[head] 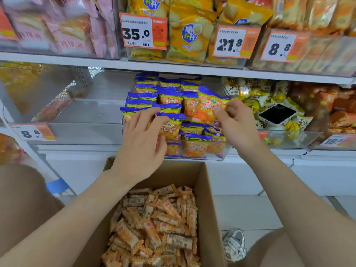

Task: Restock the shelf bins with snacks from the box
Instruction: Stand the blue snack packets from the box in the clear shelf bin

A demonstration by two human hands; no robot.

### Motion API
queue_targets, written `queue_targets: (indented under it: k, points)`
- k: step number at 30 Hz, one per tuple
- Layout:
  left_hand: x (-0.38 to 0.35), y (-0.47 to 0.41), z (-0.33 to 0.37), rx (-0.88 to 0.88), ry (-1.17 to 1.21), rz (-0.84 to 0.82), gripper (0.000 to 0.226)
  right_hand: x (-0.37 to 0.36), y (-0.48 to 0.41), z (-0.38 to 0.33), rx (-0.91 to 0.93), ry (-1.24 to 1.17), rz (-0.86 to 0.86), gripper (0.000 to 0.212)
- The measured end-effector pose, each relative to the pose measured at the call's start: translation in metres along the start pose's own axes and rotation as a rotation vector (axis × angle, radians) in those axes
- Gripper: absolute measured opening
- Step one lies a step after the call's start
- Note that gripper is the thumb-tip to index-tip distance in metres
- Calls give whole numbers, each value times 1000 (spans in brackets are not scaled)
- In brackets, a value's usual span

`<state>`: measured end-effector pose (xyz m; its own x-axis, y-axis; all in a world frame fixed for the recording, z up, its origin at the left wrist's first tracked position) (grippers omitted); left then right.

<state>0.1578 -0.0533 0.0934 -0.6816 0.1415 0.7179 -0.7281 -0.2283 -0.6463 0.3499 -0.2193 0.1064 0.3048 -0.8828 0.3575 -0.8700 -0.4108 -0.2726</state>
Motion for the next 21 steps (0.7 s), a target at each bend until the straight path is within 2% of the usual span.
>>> queue_targets:
  k: [4,7,10,14,18,21]
  points:
    - [-20,1,-5,23,-145,-152,54,-5,-23,12,37,196,66,20]
    - [-26,1,-9,38,-200,-199,58,-34,-33,25,64,324,-77,38]
    - [-27,1,-12,43,-229,-201,59,-52,-41,30,44,480,-248,36]
    - [-27,2,-13,27,-245,-207,60,-42,-49,31,5,390,-287,31]
    - [-27,2,-12,26,-226,-204,60,-48,-41,31,21,403,-313,30]
    - [-25,3,-11,10,-210,-185,58,-50,-36,24,59,404,-282,39]
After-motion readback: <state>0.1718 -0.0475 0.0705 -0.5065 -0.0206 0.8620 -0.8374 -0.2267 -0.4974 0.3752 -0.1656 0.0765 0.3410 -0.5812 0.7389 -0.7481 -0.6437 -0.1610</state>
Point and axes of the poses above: each hand's wrist, its own y-axis away from the middle knuckle, its own x-axis out of the back of the hand, z = x × y, the point moved 8 cm from there along -y, towards the middle knuckle, and after that the axes turned 1 degree about -x, right-handed, at the moved point
